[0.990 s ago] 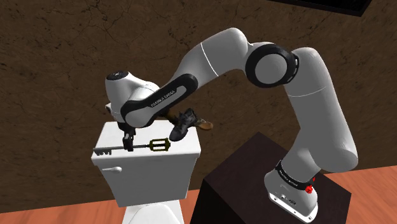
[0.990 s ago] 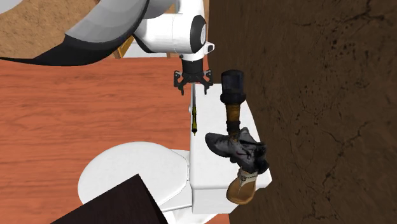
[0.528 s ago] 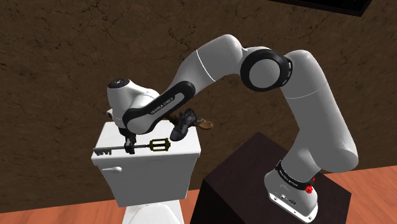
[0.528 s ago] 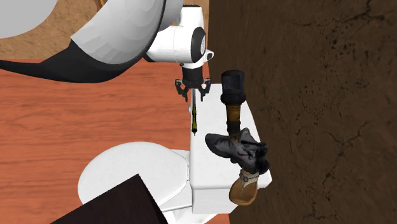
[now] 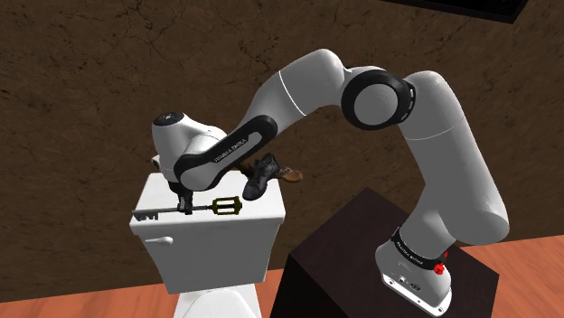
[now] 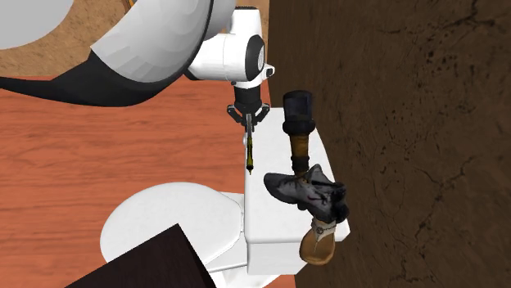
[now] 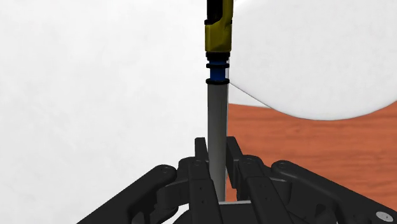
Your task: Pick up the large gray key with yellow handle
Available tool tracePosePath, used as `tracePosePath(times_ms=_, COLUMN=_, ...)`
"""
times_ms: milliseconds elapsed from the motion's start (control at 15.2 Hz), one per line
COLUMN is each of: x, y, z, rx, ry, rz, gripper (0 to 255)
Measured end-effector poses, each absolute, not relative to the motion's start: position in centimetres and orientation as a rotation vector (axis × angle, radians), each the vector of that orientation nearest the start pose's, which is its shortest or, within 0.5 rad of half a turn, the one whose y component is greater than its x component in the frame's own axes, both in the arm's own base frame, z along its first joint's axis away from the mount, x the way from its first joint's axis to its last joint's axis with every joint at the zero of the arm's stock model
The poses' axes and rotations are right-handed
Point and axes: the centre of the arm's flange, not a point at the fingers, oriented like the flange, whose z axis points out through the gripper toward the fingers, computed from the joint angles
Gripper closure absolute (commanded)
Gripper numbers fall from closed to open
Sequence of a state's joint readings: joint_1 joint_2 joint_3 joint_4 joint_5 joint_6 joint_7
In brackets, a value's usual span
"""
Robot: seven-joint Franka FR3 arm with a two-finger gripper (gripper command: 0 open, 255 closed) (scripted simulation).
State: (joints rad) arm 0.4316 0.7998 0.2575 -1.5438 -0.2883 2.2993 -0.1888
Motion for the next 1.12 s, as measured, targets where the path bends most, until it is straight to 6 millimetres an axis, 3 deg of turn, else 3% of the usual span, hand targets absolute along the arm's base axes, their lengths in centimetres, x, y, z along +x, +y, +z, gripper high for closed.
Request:
tracePosePath(times_ms=330, x=56.4, y=42.1, z=20.3, rx=-2.786, ry=-1.518, rz=0.004, gripper=255)
tracePosePath(times_ms=1122, x=56.4, y=42.1, z=26.4, rx=-2.787, ry=-1.517, rz=0.004, gripper=255)
